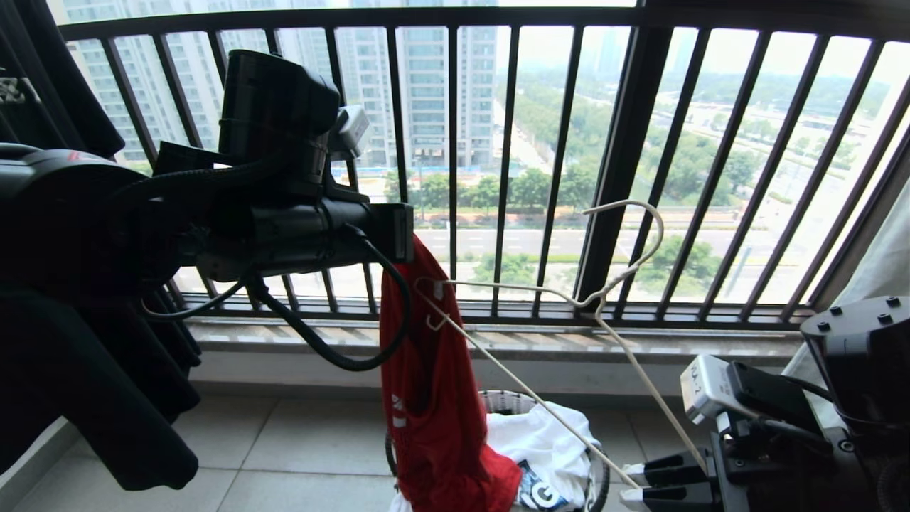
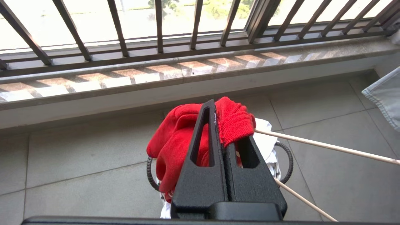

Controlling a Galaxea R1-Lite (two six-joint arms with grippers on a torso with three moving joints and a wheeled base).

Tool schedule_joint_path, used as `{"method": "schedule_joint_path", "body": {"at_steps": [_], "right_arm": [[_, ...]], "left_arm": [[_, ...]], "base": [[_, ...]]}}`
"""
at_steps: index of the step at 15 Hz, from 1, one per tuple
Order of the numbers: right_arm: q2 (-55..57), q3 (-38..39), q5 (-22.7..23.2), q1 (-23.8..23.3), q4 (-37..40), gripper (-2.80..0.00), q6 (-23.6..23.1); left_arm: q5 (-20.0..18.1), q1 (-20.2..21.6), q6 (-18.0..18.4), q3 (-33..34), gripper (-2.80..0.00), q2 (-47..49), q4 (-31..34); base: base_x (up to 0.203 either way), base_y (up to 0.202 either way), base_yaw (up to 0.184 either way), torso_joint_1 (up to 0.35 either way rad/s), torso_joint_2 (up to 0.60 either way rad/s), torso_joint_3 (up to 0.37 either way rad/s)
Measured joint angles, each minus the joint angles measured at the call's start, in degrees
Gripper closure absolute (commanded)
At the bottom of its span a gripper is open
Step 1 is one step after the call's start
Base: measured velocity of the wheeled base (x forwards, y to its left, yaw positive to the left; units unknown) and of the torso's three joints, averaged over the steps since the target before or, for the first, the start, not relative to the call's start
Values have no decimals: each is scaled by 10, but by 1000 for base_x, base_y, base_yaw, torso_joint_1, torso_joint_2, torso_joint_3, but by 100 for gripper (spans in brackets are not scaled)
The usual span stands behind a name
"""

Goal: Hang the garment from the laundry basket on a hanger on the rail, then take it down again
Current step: Hang the clothes on the clothes rack

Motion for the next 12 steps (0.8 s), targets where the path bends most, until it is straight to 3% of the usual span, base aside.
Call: {"method": "schedule_joint_path", "body": {"at_steps": [4, 12], "right_arm": [[8, 1, 0, 0, -2, 0, -1], [12, 10, 5, 20, 0, 0, -19]], "left_arm": [[-6, -5, -2, 1, 0, -9, 3], [-11, -62, -3, 30, 0, -17, -2]], "base": [[0, 0, 0, 0, 0, 0], [0, 0, 0, 0, 0, 0]]}}
